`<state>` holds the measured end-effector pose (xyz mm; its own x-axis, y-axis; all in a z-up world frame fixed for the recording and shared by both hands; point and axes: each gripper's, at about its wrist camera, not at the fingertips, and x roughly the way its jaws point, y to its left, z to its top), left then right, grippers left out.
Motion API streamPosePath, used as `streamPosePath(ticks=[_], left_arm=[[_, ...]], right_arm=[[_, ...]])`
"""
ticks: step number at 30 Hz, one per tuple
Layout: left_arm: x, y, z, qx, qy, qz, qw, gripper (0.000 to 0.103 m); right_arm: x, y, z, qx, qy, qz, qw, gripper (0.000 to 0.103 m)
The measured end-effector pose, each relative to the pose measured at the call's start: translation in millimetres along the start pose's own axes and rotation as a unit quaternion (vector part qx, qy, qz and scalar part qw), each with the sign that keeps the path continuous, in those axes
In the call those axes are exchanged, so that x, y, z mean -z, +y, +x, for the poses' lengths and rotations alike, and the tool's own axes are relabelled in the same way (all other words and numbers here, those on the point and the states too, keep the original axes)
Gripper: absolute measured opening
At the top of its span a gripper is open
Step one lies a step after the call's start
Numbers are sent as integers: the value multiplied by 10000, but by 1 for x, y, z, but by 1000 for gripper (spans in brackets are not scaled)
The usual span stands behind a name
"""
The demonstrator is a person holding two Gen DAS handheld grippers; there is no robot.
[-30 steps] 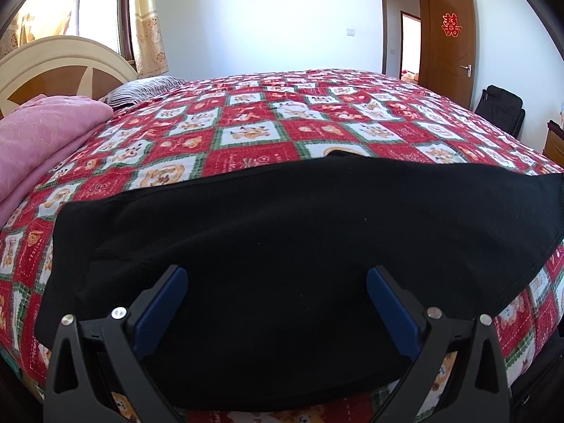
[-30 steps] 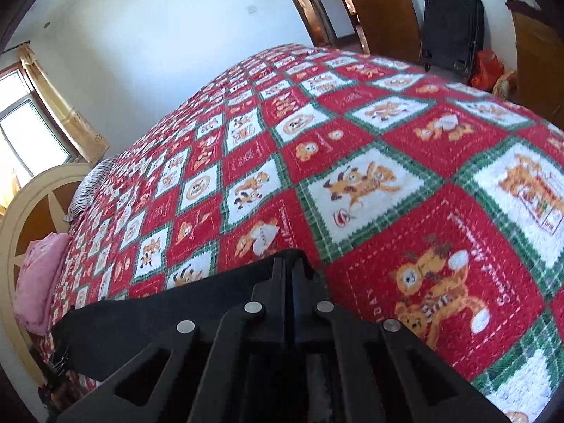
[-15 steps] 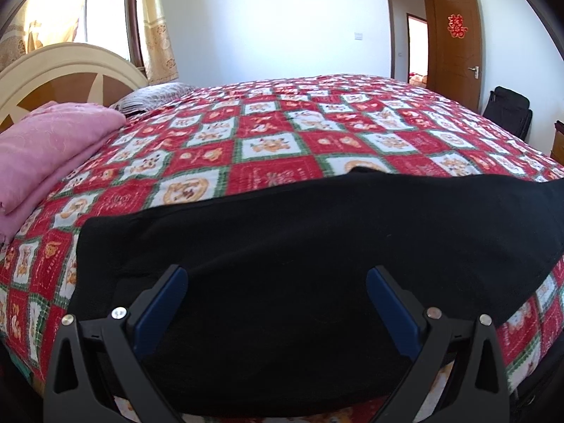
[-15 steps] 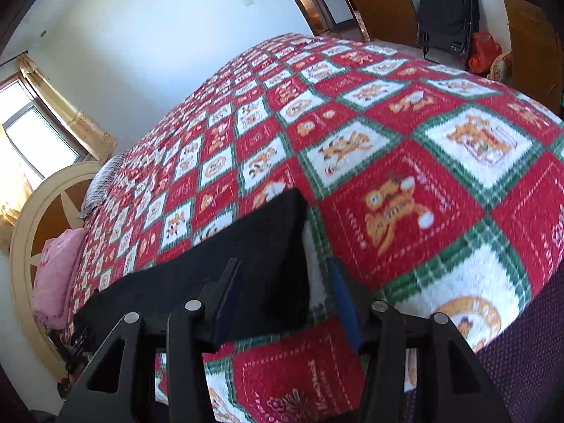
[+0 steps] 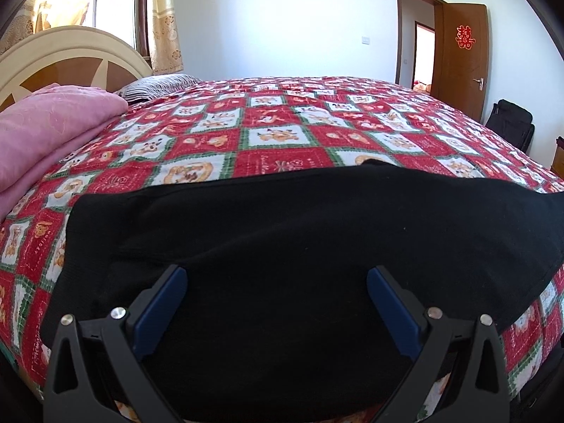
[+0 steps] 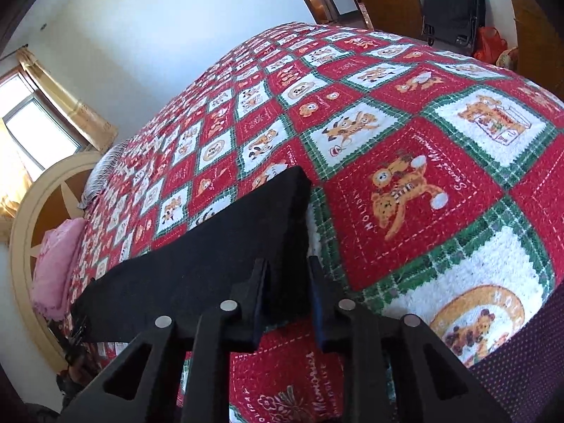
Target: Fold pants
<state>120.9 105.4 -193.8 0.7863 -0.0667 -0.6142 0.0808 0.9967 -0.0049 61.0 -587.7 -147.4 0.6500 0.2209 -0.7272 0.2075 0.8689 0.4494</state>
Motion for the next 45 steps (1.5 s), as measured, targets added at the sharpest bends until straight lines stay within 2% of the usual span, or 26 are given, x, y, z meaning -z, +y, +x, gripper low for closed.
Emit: streamPosePath(ticks=[3,7,12,19,24,29,35,38,45], left_arm=[[0,0,0,3,-2,-6,10000,103],[0,0,0,0,10,-7,10000,103],[0,1,0,7,24,-11,10000,103],[-1,1,0,17,58,-44,10000,103],[-5,0,-7,71,41,-43,10000,103],[-14,-1,-20,157,-139,61,9998,103],[-23,-19,-31,672,-122,446,9967,103],[-26,-30,-33,1001,-56,478,9938,103],[-27,-48,-36,1331,11,560,9895,103]], right_arm=[[1,4,0,84,-42,-120,9999,21],[2,8,-2,-5,-225,-85,9997,13],[0,20,-12,-48,-498,-71,9987,12],[0,71,-35,-182,-938,-546,9939,12],[5,117,-41,-407,-1059,-995,9885,12],[14,162,-34,-660,-995,-1415,9827,12],[28,216,-11,-917,-766,-1904,9744,12],[35,237,3,-1058,-618,-2079,9704,12],[55,284,33,-1346,-319,-2434,9600,12]])
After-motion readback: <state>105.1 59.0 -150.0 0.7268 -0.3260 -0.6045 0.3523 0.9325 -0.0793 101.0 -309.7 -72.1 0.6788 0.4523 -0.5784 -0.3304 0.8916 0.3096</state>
